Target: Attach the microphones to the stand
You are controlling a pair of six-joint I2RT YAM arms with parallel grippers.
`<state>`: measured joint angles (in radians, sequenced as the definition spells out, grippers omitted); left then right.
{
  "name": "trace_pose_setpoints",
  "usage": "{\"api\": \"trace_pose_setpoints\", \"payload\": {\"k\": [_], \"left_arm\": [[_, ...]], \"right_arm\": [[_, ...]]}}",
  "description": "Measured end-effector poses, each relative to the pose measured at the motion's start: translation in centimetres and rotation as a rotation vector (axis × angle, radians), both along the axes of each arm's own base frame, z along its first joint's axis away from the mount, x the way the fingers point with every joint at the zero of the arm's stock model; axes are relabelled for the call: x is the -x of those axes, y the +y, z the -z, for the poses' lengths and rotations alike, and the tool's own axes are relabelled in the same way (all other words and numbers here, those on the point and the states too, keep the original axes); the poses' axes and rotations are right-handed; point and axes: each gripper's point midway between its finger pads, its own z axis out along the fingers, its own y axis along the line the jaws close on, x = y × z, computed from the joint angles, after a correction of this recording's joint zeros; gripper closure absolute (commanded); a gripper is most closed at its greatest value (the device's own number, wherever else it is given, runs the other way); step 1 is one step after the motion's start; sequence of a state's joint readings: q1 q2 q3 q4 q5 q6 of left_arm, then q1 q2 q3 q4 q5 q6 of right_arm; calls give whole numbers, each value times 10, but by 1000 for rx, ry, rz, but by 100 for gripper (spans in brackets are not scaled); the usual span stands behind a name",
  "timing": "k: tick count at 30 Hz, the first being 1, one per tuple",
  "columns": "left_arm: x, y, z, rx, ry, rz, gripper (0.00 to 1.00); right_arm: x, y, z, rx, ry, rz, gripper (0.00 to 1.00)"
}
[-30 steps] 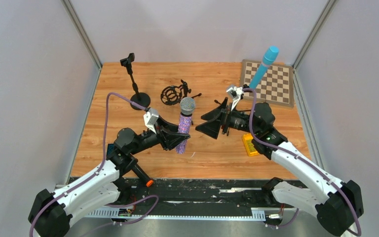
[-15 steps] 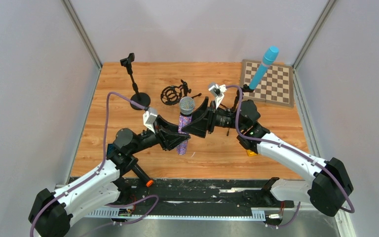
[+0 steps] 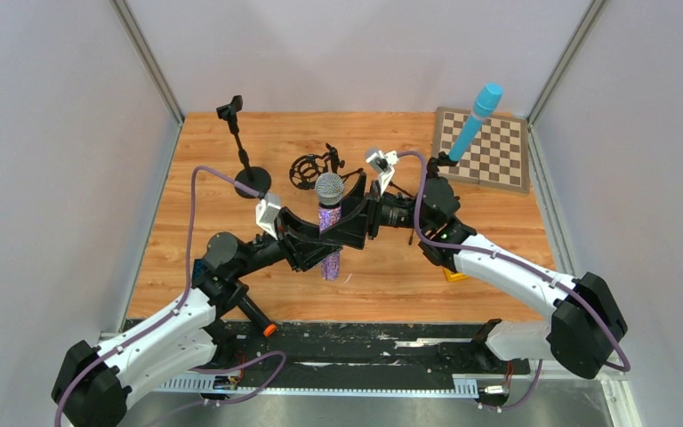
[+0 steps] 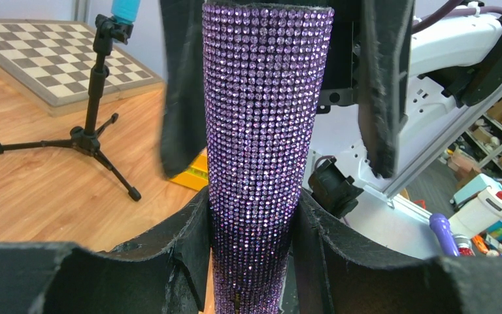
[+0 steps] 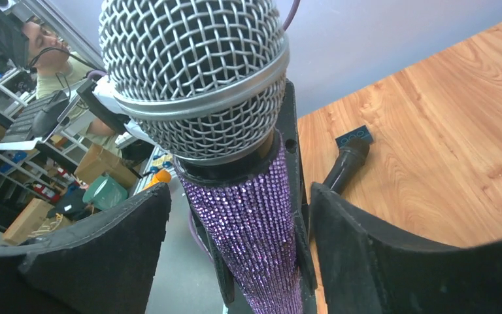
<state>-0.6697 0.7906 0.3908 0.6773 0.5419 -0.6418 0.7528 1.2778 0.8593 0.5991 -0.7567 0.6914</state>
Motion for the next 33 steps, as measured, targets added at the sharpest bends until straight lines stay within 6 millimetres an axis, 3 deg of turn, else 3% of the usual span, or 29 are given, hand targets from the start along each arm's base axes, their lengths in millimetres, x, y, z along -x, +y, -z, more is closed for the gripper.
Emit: {"api": "trace_pose_setpoints", "payload": {"k": [3,5,11,13,14,15,16,18,20,24,33], "left_arm": [[0,0,1,-1,0,2,100],[1,0,1,-2,1,3,100],[2,0,1,3,7,11,99],[3,0,-1,16,30,14,85],[2,0,-1,15,29,9,67],[2,1,-1,16,27,7,55],[2,2,0,17,28,0,33],[1,4,0,19,32,-16,7],[-4,8,-1,27,26,-61,1],[-15,20,-5,49,42,-148,0],[-48,55,10,-36,121,-389,0]], "right_arm": [[4,3,3,7,9,-19,23],[4,5,4,10,15,-27,33],[4,8,4,5,9,-52,84],[2,8,4,-4,-25,-50,98],[2,8,3,-6,-25,-53,100],[2,8,3,-6,-23,-54,100],[3,8,4,-4,-22,-58,100],[3,9,4,-3,-20,-60,100],[4,9,6,2,-10,-64,100],[1,9,11,24,8,-42,100],[-36,-18,36,98,69,164,100]]}}
